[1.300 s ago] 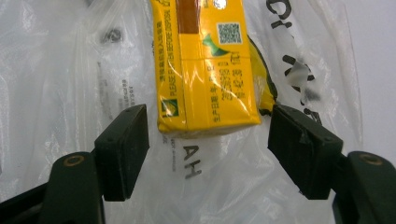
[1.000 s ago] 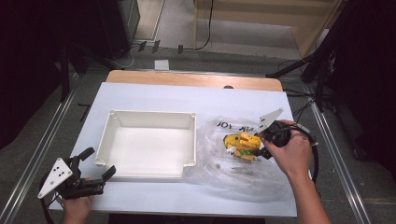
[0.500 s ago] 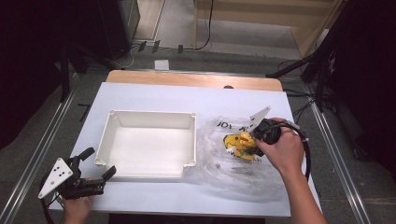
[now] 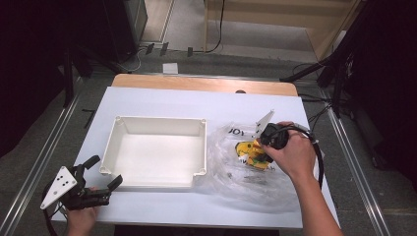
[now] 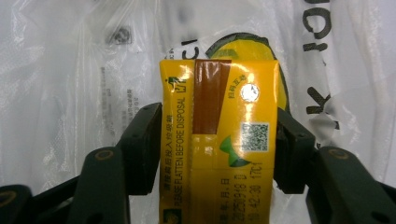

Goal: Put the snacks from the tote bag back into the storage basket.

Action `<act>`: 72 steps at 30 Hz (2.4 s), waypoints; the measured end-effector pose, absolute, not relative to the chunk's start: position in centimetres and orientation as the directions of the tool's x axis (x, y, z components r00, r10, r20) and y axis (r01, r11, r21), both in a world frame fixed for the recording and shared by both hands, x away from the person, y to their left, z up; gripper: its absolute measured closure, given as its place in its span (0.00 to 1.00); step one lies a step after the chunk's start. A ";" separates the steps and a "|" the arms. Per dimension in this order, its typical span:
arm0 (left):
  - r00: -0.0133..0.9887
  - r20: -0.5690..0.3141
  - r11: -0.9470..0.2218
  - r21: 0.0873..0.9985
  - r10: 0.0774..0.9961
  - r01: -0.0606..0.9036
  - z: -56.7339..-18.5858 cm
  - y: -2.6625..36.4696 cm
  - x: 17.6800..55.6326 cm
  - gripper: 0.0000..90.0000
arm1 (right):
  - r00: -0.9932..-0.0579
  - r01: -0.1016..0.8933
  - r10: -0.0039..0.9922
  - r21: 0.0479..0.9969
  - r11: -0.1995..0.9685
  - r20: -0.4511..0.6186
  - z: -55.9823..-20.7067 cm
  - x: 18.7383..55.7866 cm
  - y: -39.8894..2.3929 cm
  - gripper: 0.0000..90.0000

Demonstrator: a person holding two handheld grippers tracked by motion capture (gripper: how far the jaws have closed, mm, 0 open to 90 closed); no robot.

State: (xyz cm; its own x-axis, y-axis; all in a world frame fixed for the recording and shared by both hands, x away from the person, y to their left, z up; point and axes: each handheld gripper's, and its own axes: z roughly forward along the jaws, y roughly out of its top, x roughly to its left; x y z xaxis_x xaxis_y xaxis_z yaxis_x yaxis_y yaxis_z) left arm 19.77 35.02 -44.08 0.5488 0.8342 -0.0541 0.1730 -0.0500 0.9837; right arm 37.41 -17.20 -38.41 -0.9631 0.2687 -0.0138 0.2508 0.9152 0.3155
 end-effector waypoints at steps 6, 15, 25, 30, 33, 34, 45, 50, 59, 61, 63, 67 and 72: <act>0.550 -0.055 -0.050 0.984 0.833 0.173 -44.1 35.0 19.8 0.00 | -0.960 0.265 0.281 0.308 0.914 -0.009 -38.5 37.7 -17.2 0.57; 0.550 -0.054 -0.051 0.983 0.833 0.174 -44.1 35.0 19.8 0.00 | -0.973 0.210 0.228 0.267 0.941 -0.038 -38.2 37.5 -16.5 0.58; 0.548 -0.058 -0.045 0.984 0.834 0.174 -44.1 35.0 19.8 0.00 | -0.984 0.154 0.173 0.263 0.953 -0.050 -37.4 37.6 -16.1 0.59; 0.551 -0.063 -0.040 0.984 0.832 0.173 -44.1 35.0 19.8 0.00 | -0.984 0.152 0.170 0.254 0.955 -0.047 -36.9 37.6 -16.1 0.59; 0.553 -0.056 -0.050 0.984 0.831 0.174 -44.1 34.9 19.8 0.00 | -0.984 0.157 0.172 0.261 0.953 -0.039 -36.4 37.4 -16.1 0.58; 0.554 -0.053 -0.054 0.983 0.831 0.174 -44.1 34.8 19.8 0.00 | -0.985 0.155 0.171 0.264 0.952 -0.036 -36.2 37.3 -16.1 0.58; 0.556 -0.055 -0.054 0.982 0.829 0.179 -44.1 34.7 19.8 0.00 | -0.987 0.135 0.154 0.290 0.947 -0.042 -34.5 37.5 -16.1 0.58; 0.557 -0.056 -0.054 0.982 0.829 0.180 -44.1 34.7 19.8 0.00 | -0.989 0.121 0.141 0.279 0.952 -0.051 -34.1 37.6 -15.9 0.58; 0.559 -0.056 -0.055 0.982 0.827 0.179 -44.1 34.8 19.8 0.00 | -0.989 0.118 0.138 0.287 0.951 -0.050 -33.7 37.6 -15.4 0.59; 0.559 -0.056 -0.054 0.982 0.827 0.179 -44.1 34.8 19.8 0.00 | -0.990 0.114 0.134 0.287 0.951 -0.051 -33.6 37.5 -15.3 0.58; 0.558 -0.056 -0.055 0.982 0.828 0.180 -44.1 34.7 19.8 0.00 | -0.991 0.102 0.125 0.308 0.946 -0.055 -33.3 37.5 -15.1 0.58; 0.558 -0.050 -0.062 0.982 0.829 0.180 -44.1 34.7 19.8 0.00 | -0.992 0.099 0.120 0.311 0.945 -0.047 -33.0 37.5 -14.8 0.58; 0.559 -0.046 -0.065 0.982 0.828 0.178 -44.1 34.6 19.8 0.00 | -0.993 0.078 0.102 0.313 0.947 -0.061 -32.5 37.6 -14.3 0.59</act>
State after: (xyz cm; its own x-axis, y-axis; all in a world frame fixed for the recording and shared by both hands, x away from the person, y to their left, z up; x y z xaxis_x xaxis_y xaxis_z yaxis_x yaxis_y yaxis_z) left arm 19.76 34.64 -44.10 0.5586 0.8282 -0.0463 0.1781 -0.0652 0.9819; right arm 37.60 -14.31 -32.50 -0.9929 0.1023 -0.0614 0.0782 0.9466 0.3129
